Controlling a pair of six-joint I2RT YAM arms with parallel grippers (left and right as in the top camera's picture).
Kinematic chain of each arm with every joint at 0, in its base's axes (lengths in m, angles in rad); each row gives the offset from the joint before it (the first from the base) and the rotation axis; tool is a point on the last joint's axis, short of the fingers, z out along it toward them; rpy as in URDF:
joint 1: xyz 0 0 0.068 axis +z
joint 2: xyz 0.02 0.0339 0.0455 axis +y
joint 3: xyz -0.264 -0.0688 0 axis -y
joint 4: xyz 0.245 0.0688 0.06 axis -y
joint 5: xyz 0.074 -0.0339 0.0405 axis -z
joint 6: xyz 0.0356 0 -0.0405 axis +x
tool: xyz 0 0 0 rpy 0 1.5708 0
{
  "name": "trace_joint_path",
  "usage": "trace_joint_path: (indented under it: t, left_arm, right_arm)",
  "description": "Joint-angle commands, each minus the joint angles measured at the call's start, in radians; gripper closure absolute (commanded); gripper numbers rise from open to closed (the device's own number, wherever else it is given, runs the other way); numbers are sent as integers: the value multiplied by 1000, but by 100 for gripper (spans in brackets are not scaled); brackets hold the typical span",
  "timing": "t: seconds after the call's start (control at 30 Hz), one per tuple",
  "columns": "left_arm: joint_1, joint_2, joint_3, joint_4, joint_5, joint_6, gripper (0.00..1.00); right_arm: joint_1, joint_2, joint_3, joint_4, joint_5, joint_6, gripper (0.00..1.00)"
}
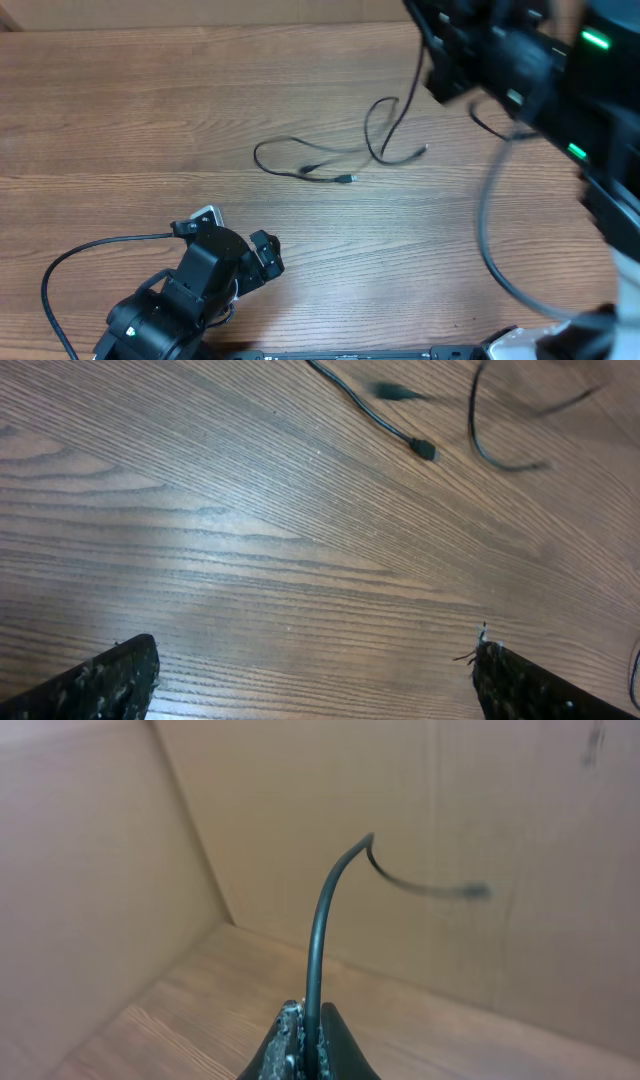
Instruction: Untangle cables
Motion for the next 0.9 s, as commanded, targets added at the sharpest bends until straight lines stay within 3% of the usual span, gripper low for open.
trace_joint_path:
  t: [0.0, 0.17, 0.43, 0.87]
  left_arm:
    - [0, 2, -2, 0, -16, 12, 0]
    - [0, 2, -2, 0, -16, 12, 0]
    - [0, 2, -2, 0, -16, 12, 0]
    - [0, 2, -2, 0, -16, 12, 0]
  right_arm:
    - [1, -23, 2, 2, -55, -79, 96]
    - [1, -90, 2, 13, -16, -122, 96]
    - [1, -223, 2, 35, 216, -121, 96]
    - [1, -357, 2, 40, 220, -63, 96]
